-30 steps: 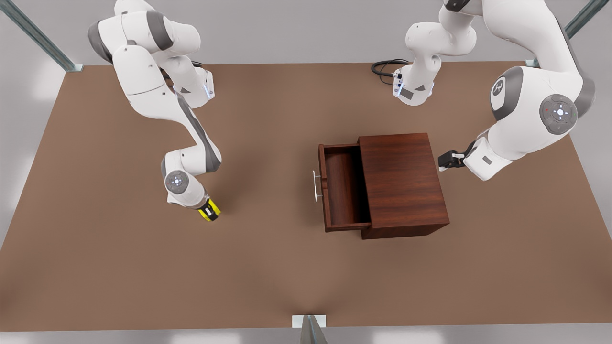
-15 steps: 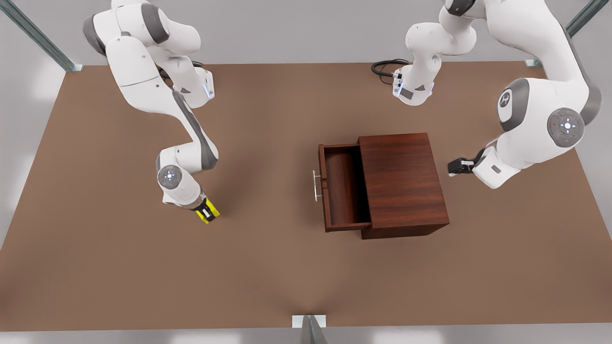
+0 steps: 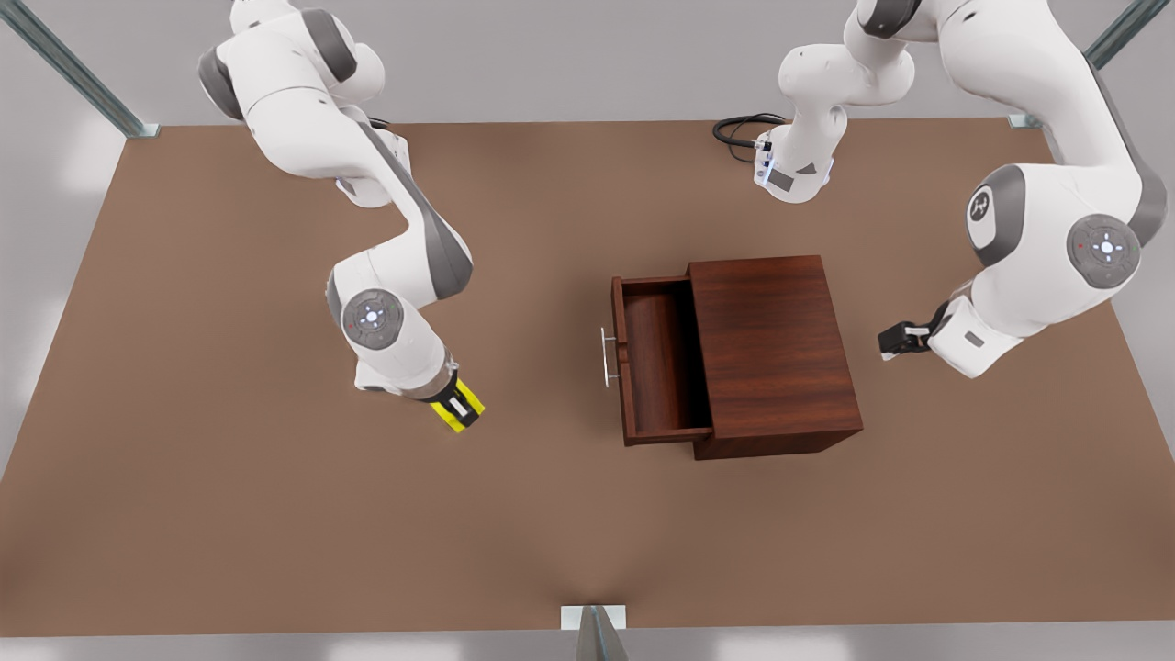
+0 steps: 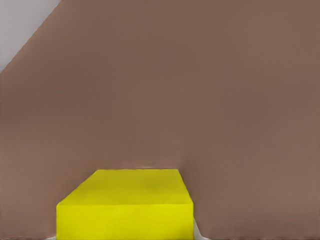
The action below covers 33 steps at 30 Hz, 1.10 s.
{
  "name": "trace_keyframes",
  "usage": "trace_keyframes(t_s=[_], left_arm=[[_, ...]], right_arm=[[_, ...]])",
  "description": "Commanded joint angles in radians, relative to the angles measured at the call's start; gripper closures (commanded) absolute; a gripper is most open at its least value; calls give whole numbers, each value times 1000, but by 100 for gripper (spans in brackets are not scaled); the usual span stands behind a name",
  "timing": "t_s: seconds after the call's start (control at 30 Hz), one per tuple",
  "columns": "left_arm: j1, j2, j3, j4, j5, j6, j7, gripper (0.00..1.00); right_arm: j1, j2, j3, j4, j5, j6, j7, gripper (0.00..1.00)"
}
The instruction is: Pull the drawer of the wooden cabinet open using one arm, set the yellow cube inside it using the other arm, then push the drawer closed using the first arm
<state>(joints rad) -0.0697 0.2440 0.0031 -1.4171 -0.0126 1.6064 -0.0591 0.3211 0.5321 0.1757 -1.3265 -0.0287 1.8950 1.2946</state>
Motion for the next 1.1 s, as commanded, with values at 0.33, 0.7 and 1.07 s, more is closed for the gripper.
trace_keyframes(t_s=[0.33, 0.7, 1.07], left_arm=[[-4, 8, -5, -8, -10, 15, 12, 0], [-18, -15, -28, 9, -7, -28, 10, 0], [-157, 11, -29, 92, 3, -62, -166, 0]], right_arm=[[234, 154, 31, 302, 23, -51, 1140, 47], [498, 339, -116, 454, 12, 72, 1411, 46], [507, 365, -125, 480, 13, 101, 1451, 0]])
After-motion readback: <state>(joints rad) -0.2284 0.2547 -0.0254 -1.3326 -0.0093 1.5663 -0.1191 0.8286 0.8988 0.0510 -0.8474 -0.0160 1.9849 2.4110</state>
